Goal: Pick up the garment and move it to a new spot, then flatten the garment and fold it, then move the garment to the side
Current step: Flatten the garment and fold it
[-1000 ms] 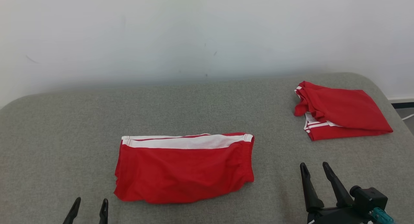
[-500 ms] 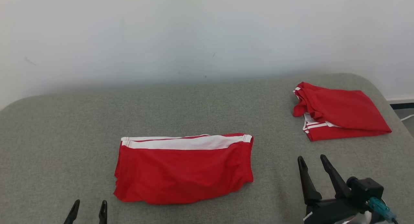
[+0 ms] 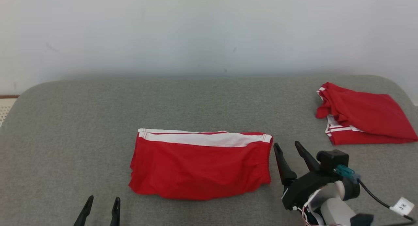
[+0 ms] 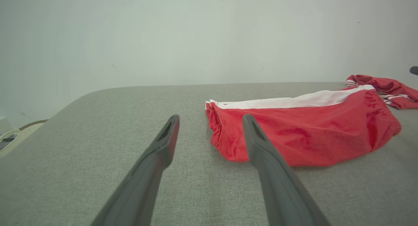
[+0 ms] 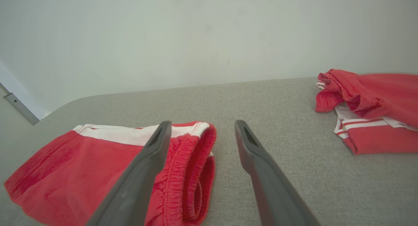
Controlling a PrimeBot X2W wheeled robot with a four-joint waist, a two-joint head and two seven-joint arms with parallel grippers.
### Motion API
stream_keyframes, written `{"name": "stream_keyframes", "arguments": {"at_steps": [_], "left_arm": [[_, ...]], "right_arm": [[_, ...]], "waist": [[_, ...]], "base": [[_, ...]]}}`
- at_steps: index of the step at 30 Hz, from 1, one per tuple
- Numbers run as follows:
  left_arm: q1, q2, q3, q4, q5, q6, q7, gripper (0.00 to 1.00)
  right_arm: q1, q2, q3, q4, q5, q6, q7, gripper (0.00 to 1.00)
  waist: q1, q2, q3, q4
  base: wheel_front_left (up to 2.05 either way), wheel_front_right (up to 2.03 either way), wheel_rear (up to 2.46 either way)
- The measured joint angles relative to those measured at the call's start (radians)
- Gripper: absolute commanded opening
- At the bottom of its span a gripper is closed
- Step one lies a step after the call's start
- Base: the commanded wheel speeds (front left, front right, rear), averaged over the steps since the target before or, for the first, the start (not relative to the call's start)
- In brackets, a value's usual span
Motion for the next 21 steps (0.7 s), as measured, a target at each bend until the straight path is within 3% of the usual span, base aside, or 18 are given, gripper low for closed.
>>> {"name": "stream_keyframes", "arguments": {"at_steps": [4,12,21], "left_arm": [[-0.009,-0.008,-0.006,0.004,0.008,-0.005,0.0,1.0],[-0.033,-0.022,0.006,0.02,0.018,-0.018,0.0,1.0],[-0.054,-0.031,0.015,0.025,0.025,-0.026,0.0,1.0]], "right_arm": [[-0.064,0.024,-0.001,0.118,-0.001,0.0,-0.007,1.0],[-0.219,0.074,-0.068,0.489,-0.048,0.0,-0.016,1.0],[-0.278,0.083,-0.044,0.635,0.024,0.0,-0.007,1.0]], "waist": [[0.0,0.0,0.011,0.026],[0.0,0.0,0.051,0.079],[0.0001,0.0,0.075,0.082]], "base": [[0.0,0.0,0.0],[0.0,0.0,0.0],[0.0,0.0,0.0]]}}
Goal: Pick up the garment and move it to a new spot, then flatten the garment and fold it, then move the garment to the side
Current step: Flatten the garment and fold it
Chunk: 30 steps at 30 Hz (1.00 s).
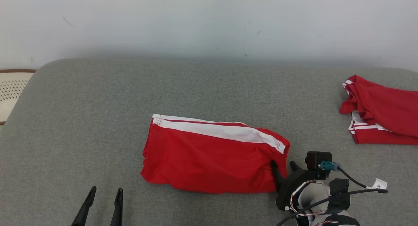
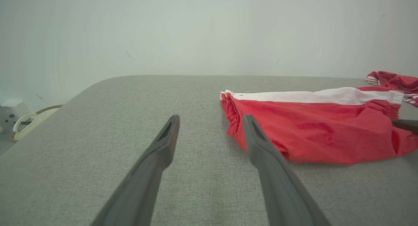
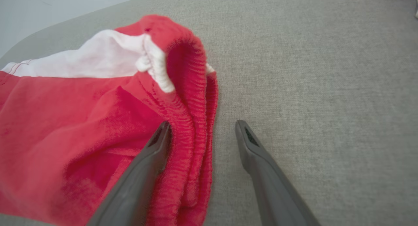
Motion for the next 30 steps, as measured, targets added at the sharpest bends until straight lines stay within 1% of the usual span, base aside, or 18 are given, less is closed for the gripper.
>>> {"name": "stream_keyframes", "arguments": {"at_steps": [5,6,8,14,17,19,20,21,22,25,30], "left_arm": [[-0.009,-0.006,0.001,0.006,0.002,-0.006,0.0,1.0],[-0.011,-0.007,0.002,0.007,0.002,-0.007,0.0,1.0],[-0.013,-0.009,0.003,0.011,0.002,-0.01,0.0,1.0],[-0.013,-0.012,0.02,0.021,0.002,-0.015,0.0,1.0],[-0.007,-0.014,0.028,0.022,0.003,-0.014,0.0,1.0],[-0.002,-0.016,0.029,0.021,0.004,-0.014,0.0,1.0],[0.0,-0.02,0.028,0.02,0.006,-0.015,0.0,1.0],[0.002,-0.021,0.028,0.019,0.006,-0.015,0.0,1.0],[0.002,-0.021,0.028,0.019,0.006,-0.015,0.0,1.0],[0.014,-0.026,0.03,0.019,0.007,-0.016,0.0,1.0],[0.023,-0.03,0.033,0.021,0.007,-0.019,0.0,1.0]], "right_arm": [[0.0,0.0,0.082,-0.014,0.111,0.0,0.013,1.0],[0.0,0.0,0.095,-0.014,0.126,0.0,0.013,0.71],[-0.001,0.0,0.113,-0.008,0.146,0.0,0.003,0.0],[-0.009,0.001,0.139,0.022,0.196,0.0,-0.03,0.0],[-0.006,-0.016,0.153,0.012,0.233,0.0,-0.034,0.0],[0.002,-0.043,0.169,-0.011,0.269,0.0,-0.023,0.0],[0.013,-0.089,0.185,-0.032,0.293,0.0,-0.005,0.0],[0.02,-0.112,0.194,-0.046,0.313,0.0,0.009,0.0],[0.02,-0.112,0.194,-0.046,0.313,0.0,0.009,0.0],[0.039,-0.159,0.229,-0.105,0.366,0.0,0.057,0.0],[0.078,-0.22,0.285,-0.24,0.483,0.0,0.149,0.0]], "waist": [[0.0,0.0,0.009,0.006],[0.0,0.0,0.01,0.007],[0.0,0.0,0.012,0.011],[0.0,0.0,0.007,0.01],[0.0,0.0,-0.003,0.004],[0.0,0.0,-0.01,-0.002],[0.0,0.0,-0.016,-0.008],[0.0,0.0,-0.019,-0.011],[0.0,0.0,-0.019,-0.011],[0.0,0.0,-0.028,-0.023],[0.0,0.0,-0.048,-0.041]], "base": [[0.0,0.0,0.0],[0.0,0.0,0.0],[0.0,0.0,0.0],[0.0,0.0,0.0],[0.0,0.0,0.0],[0.0,0.0,0.0],[0.0,0.0,0.0],[0.0,0.0,0.0],[0.0,0.0,0.0],[0.0,0.0,0.0],[0.0,0.0,0.0]]}}
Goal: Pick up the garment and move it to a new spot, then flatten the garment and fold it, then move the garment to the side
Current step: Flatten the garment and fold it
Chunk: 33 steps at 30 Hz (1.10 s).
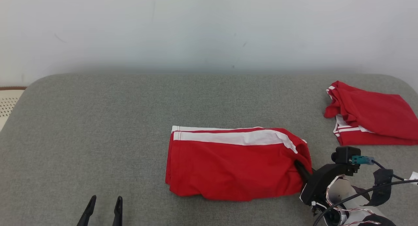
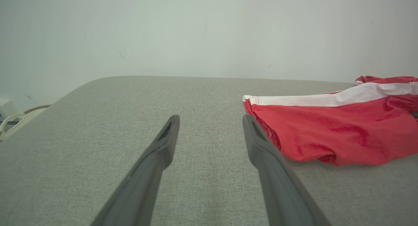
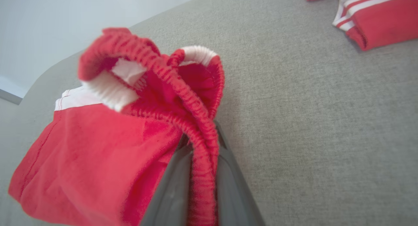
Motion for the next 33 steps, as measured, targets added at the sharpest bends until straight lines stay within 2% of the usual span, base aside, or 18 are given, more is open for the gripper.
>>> {"name": "stream_keyframes", "arguments": {"at_steps": [6,16,23,33], "left_arm": [[0.01,-0.004,-0.001,0.0,0.002,-0.002,0.0,1.0],[0.01,-0.009,-0.015,0.008,0.006,-0.016,0.0,1.0],[0.005,-0.017,-0.033,0.021,0.006,-0.019,0.0,1.0],[-0.011,-0.029,-0.064,0.043,0.001,-0.028,0.0,1.0]], "right_arm": [[0.046,-0.056,0.072,-0.206,0.182,0.0,0.154,0.0],[0.057,-0.065,0.115,-0.388,0.359,0.0,0.253,0.0],[0.007,-0.029,0.152,-0.382,0.396,0.0,0.281,0.0],[-0.088,0.044,0.202,-0.249,0.388,0.0,0.281,0.0]], "waist": [[0.0,0.0,-0.021,-0.014],[0.0,-0.0001,-0.029,0.012],[0.0,-0.0001,-0.029,0.048],[0.0,-0.0001,-0.017,0.098]], "base": [[0.0,0.0,0.0],[0.0,0.0,0.0],[0.0,0.0,0.0],[0.0,0.0,0.0]]}}
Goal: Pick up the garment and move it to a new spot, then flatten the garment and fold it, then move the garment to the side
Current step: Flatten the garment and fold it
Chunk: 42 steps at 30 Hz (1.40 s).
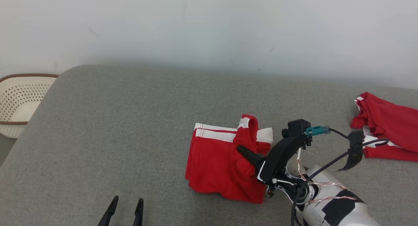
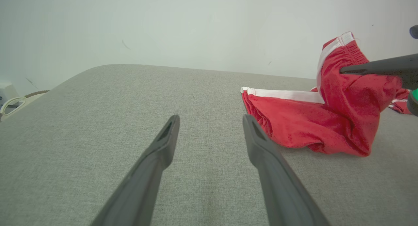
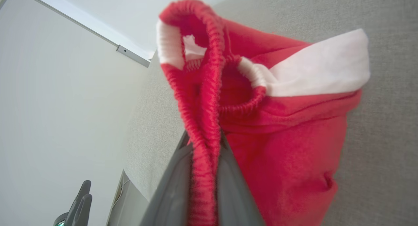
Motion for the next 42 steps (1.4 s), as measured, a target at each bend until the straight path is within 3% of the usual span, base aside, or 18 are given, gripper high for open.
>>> {"name": "stream_keyframes", "arguments": {"at_steps": [9,18,19,20,21,22,28,35,42], "left_arm": [[-0.045,-0.007,-0.049,0.011,-0.005,-0.005,0.0,1.0],[-0.078,-0.01,-0.088,0.025,-0.008,-0.007,0.0,1.0],[-0.078,-0.01,-0.089,0.027,-0.009,-0.006,0.0,1.0],[-0.078,-0.01,-0.088,0.028,-0.009,-0.006,0.0,1.0],[-0.078,-0.01,-0.087,0.029,-0.01,-0.004,0.0,1.0],[-0.078,-0.01,-0.086,0.03,-0.012,-0.003,0.0,1.0],[-0.076,-0.01,-0.071,0.031,-0.013,0.002,0.0,1.0],[-0.06,-0.011,-0.055,0.022,-0.007,0.002,0.0,1.0],[-0.047,-0.011,-0.032,0.003,0.002,0.005,0.0,1.0]], "right_arm": [[-0.113,0.079,0.026,0.165,-0.002,0.0,-0.015,0.0],[-0.165,0.118,0.07,0.286,-0.004,0.0,-0.063,0.0],[-0.166,0.122,0.074,0.294,-0.004,0.0,-0.067,0.05],[-0.167,0.125,0.081,0.299,-0.004,0.0,-0.073,0.29],[-0.169,0.127,0.084,0.298,-0.004,0.0,-0.086,0.72],[-0.172,0.128,0.086,0.297,-0.004,0.0,-0.098,1.0],[-0.177,0.102,0.118,0.24,-0.001,0.0,-0.162,1.0],[-0.165,0.013,0.16,0.143,-0.066,0.0,-0.352,1.0],[-0.137,-0.056,0.179,0.162,-0.122,0.0,-0.458,1.0]], "waist": [[0.0001,0.0001,0.044,0.049],[0.0,0.0,0.08,0.102],[0.0,0.0,0.082,0.105],[0.0,0.0,0.083,0.108],[0.0001,0.0001,0.084,0.108],[0.0001,0.0,0.084,0.108],[0.0,0.0,0.074,0.091],[0.0,0.0,0.059,0.066],[0.0,0.0,0.053,0.042]], "base": [[0.0,0.0,0.0],[0.0,0.0,0.0],[0.0,0.0,0.0],[0.0,0.0,0.0],[0.0,0.0,0.0],[0.0,0.0,0.0],[0.0,0.0,0.0],[0.0,0.0,0.0],[0.0,0.0,0.0]]}}
